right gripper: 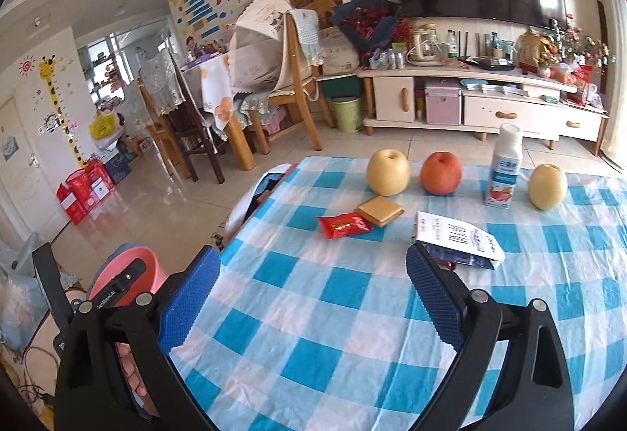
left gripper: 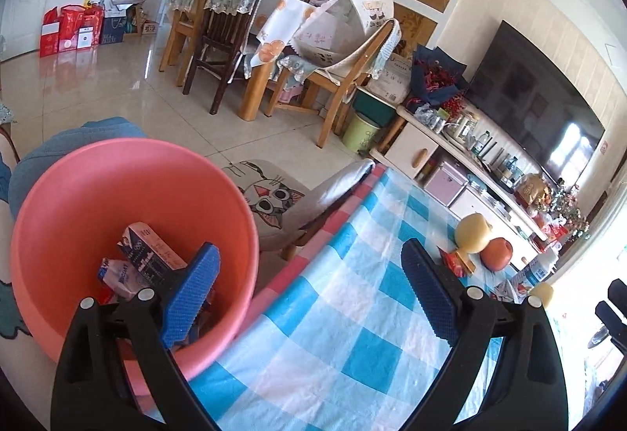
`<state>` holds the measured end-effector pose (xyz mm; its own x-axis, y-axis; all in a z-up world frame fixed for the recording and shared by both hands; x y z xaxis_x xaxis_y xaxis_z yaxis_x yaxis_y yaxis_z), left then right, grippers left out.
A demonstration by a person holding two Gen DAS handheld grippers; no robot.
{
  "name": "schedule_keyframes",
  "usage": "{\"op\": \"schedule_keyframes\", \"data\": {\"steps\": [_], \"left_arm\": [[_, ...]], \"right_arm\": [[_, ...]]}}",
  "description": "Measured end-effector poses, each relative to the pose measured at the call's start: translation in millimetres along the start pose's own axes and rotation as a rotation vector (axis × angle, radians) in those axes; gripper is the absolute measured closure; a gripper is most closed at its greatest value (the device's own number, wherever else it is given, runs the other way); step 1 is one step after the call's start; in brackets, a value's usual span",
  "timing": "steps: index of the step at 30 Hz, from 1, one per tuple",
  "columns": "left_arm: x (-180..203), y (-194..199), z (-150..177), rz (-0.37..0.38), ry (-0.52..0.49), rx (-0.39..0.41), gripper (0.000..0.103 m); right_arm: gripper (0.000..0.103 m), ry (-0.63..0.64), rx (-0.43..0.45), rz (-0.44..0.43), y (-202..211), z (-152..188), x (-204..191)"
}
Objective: Collect trash
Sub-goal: 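Move both tools back over the table toward the remaining packets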
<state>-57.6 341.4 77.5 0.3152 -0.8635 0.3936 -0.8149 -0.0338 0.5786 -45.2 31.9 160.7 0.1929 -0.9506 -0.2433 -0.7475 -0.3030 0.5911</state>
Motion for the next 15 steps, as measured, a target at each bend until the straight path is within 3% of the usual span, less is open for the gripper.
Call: {"op": "schedule_keyframes", "data": {"steps": [12, 15], "left_arm": [[19, 9, 11, 0.094, -0.017, -0.020, 0.009], [19, 8, 13, 0.106, -0.006, -0.023, 0.009]], "right_arm": [[0.008, -0.176, 0.011, 0.123, 60, 43, 58], [0.007, -0.165, 0.024, 0.144, 74, 46, 59]]}}
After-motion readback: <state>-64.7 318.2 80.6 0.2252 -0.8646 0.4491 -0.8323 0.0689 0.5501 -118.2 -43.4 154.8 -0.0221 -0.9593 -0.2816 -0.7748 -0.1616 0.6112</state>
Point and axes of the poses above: each gripper's, at about its wrist camera, not at the fingertips, and y roughly against the way its jaws point, x to its right, z to its underside, the point moved 2 cm from there along -y, roughly the way its jaws point, and after that the axes turned 3 degrees about -x, right-handed, at the moved point
